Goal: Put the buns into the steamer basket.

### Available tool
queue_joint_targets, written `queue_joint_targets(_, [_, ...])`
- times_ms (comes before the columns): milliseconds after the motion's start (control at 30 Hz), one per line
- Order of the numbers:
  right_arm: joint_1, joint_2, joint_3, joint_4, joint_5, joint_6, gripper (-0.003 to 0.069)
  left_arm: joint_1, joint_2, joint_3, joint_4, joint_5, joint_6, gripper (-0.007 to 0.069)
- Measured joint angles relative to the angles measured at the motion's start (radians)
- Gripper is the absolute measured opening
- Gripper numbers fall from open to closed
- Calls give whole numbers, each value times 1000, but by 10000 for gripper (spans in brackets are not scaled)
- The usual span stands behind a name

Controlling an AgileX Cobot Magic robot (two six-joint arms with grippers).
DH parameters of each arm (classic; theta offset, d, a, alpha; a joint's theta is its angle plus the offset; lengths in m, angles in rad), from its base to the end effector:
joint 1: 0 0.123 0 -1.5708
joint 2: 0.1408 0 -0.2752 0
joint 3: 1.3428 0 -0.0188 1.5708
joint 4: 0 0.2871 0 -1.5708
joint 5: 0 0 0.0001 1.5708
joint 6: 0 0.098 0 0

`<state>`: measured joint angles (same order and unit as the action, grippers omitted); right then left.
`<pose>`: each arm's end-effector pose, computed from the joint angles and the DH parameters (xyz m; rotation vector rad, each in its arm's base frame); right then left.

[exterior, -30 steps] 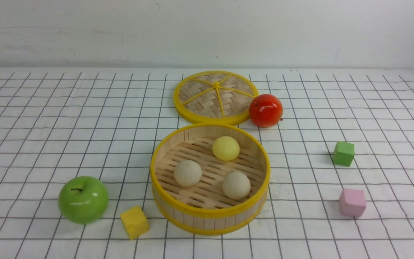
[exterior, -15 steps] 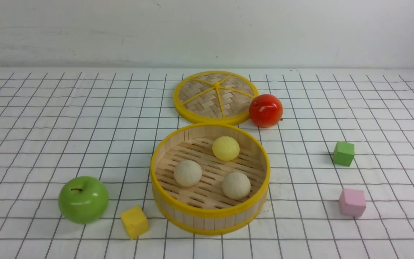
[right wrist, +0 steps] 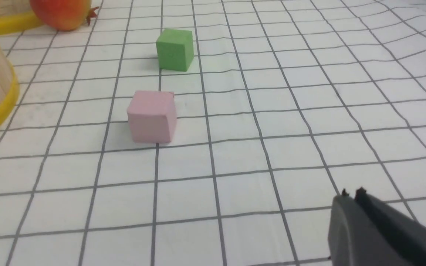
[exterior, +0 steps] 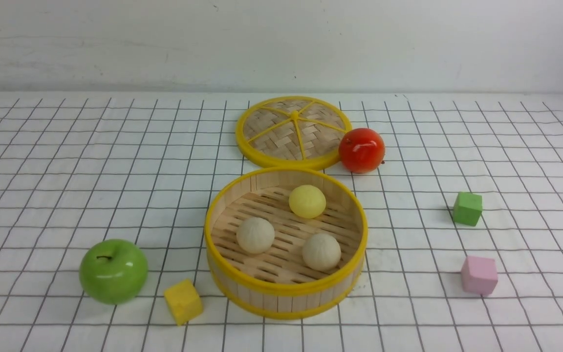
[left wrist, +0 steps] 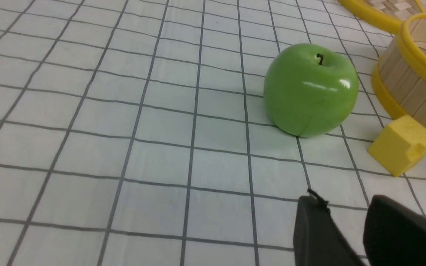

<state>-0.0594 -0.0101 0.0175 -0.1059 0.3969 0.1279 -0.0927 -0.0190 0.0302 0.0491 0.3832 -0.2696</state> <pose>0.1045 -0.0102 0.1701 0.1124 1.8827 -0.0585 0.1048 -0.0079 0.1673 -0.1362 1.8775 -0.2003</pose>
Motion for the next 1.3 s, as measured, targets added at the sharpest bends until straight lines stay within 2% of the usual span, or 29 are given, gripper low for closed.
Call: queue_joint_targets(1300, [0,0,-1,0,3,0,60,0,0,0,0,0,0,235])
